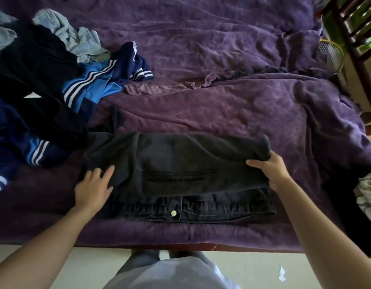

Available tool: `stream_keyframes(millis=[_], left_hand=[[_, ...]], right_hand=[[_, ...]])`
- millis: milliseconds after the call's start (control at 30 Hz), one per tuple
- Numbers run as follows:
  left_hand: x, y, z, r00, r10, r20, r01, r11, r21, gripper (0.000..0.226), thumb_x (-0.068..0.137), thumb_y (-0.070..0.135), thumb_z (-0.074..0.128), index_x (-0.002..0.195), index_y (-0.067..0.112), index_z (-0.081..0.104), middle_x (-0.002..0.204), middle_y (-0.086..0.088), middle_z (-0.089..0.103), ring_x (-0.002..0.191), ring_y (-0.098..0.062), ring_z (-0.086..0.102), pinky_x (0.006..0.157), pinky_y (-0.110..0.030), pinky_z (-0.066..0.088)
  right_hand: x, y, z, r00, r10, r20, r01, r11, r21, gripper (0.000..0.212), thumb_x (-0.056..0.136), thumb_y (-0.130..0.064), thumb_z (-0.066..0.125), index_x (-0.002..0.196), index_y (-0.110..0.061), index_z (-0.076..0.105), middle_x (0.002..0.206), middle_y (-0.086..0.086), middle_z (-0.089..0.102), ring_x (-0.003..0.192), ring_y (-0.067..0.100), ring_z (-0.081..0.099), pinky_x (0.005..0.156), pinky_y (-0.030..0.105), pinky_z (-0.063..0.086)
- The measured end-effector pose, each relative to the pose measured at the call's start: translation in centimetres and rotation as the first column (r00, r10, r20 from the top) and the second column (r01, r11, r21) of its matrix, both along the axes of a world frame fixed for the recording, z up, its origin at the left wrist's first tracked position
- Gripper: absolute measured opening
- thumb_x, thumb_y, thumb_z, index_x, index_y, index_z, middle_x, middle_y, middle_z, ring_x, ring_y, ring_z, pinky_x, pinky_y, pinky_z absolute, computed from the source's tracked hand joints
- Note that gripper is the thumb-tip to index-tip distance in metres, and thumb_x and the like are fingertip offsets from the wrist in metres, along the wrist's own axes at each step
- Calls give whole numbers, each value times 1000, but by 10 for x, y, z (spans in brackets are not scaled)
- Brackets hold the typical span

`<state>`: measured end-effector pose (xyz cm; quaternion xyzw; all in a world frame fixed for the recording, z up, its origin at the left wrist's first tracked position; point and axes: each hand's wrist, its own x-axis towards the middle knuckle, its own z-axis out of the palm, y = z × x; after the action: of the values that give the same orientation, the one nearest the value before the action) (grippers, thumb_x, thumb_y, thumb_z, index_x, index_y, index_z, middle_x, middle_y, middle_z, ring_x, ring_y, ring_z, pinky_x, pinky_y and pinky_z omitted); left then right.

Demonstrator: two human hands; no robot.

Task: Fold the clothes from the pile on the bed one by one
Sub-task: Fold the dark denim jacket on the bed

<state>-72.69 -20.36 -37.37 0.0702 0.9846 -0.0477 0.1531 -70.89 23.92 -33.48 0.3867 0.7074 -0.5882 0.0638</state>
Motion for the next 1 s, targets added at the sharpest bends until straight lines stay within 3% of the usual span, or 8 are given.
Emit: stream_keyframes(millis=[133,200,333,467,533,700,900,1000], left_hand=[[-6,-14,8,930,-91,-355,122,990,68,70,48,2,90,113,5,65,88,-26,56,75,-41,53,59,-49,40],[2,-10,-3,968,-118,-220,105,992,-72,76,59,13,88,128,10,57,99,-25,56,86,-40,54,70,-52,41],[23,-14,-29,970,130,207,-36,915,-403,78,94,45,45,149,31,-9,141,-8,30,123,-26,37,97,-42,36],[18,-18,-32,851,428,305,-402,904,-146,88,91,34,57,149,29,-9,149,-14,10,124,-38,34,98,-47,38],[12,-18,-34,720,558,414,-660,735,158,98,84,17,67,149,29,-6,153,-14,1,131,-42,26,104,-49,33],[3,-31,-34,367,721,587,-816,-53,576,76,85,5,65,147,20,24,147,-9,36,130,-31,39,105,-45,36],[4,-51,-38,245,885,395,-808,-39,587,53,80,-16,60,128,5,53,90,-8,58,97,-27,55,90,-36,45],[12,-43,-41,311,911,270,-850,140,507,51,81,-13,56,130,1,50,116,-21,57,107,-36,53,96,-43,43]], right_hand=[[-6,11,4,993,72,-98,-61,991,116,40,66,-2,81,92,-27,63,88,-11,69,73,4,67,62,20,53],[17,10,-26,993,103,65,-115,967,226,45,71,-1,78,110,-14,60,103,5,66,89,19,64,76,31,53],[74,23,-75,816,10,578,-317,844,433,43,84,-6,57,126,-2,49,123,27,52,111,41,52,92,42,43],[71,17,-80,822,-19,570,-300,836,460,48,91,-32,55,130,-6,45,127,27,46,116,44,45,94,46,40],[62,-1,-82,848,71,525,-292,890,351,57,91,-39,56,133,-3,43,129,24,51,117,40,49,94,43,42],[49,-11,-91,890,-186,416,98,969,225,51,80,-19,74,122,-2,51,120,21,59,102,32,57,82,37,47],[47,17,-82,885,-377,272,293,907,303,22,75,-4,74,95,-4,64,96,17,66,82,24,58,73,30,44],[53,1,-95,828,-352,437,196,911,362,40,82,-14,70,118,-6,55,121,22,56,111,35,51,90,39,42]])
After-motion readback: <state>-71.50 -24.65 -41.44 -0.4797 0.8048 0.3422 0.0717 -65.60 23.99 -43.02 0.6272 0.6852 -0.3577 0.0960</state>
